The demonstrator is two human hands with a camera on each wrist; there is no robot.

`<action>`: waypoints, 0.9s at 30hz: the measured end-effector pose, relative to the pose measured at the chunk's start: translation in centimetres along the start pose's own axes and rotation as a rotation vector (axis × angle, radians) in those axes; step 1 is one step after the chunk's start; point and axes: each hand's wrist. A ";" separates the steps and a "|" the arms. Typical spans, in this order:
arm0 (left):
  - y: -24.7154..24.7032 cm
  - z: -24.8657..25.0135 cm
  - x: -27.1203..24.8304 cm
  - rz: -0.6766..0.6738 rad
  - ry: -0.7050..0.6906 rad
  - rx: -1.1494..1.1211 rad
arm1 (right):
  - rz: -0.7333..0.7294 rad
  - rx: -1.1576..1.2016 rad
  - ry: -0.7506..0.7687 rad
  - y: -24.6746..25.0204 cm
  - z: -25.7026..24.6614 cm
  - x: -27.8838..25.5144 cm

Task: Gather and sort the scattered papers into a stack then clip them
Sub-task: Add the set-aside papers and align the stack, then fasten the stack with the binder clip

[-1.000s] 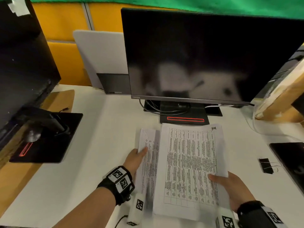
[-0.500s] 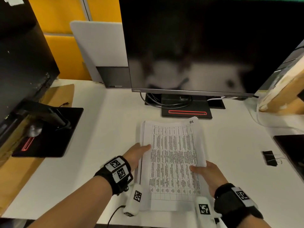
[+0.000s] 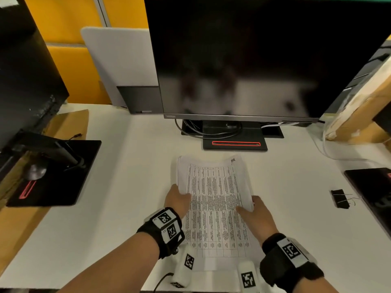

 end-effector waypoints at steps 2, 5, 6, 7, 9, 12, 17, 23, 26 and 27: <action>0.1 -0.1 0.2 0.004 0.001 -0.022 | 0.090 -0.187 -0.007 0.5 0.6 0.5; 0.0 -0.1 0.5 0.009 0.013 -0.079 | 0.000 -0.290 -0.040 0.6 1.5 0.8; -0.1 0.0 0.4 0.011 0.014 -0.091 | -0.021 -0.300 -0.035 0.6 1.5 0.7; -0.2 0.0 0.4 0.010 0.015 -0.099 | -0.018 -0.313 -0.023 0.7 1.7 0.7; -0.3 -0.1 0.2 -0.001 0.008 -0.114 | 0.006 -0.316 -0.003 1.0 1.4 0.4; -0.6 -0.4 -0.1 -0.004 -0.024 -0.167 | 0.022 -0.211 -0.013 1.5 1.0 0.0; -1.5 0.2 -0.4 -0.036 0.018 -0.219 | -0.015 -0.102 -0.026 2.0 0.9 0.3; -0.4 3.2 0.8 -0.142 0.028 -0.211 | -0.013 -0.167 -0.037 3.4 1.6 1.2; -0.3 4.4 1.5 -0.192 0.030 -0.221 | -0.047 -0.183 -0.040 3.6 1.6 1.5; -0.4 4.4 2.0 -0.185 0.040 -0.200 | -0.068 -0.192 -0.042 3.8 1.4 1.5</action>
Point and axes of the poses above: each hand's wrist, its own x-axis towards the middle knuckle, its own y-axis out of the back of the hand, z = x × y, and after that the axes turned 11 degrees about -z, right-handed
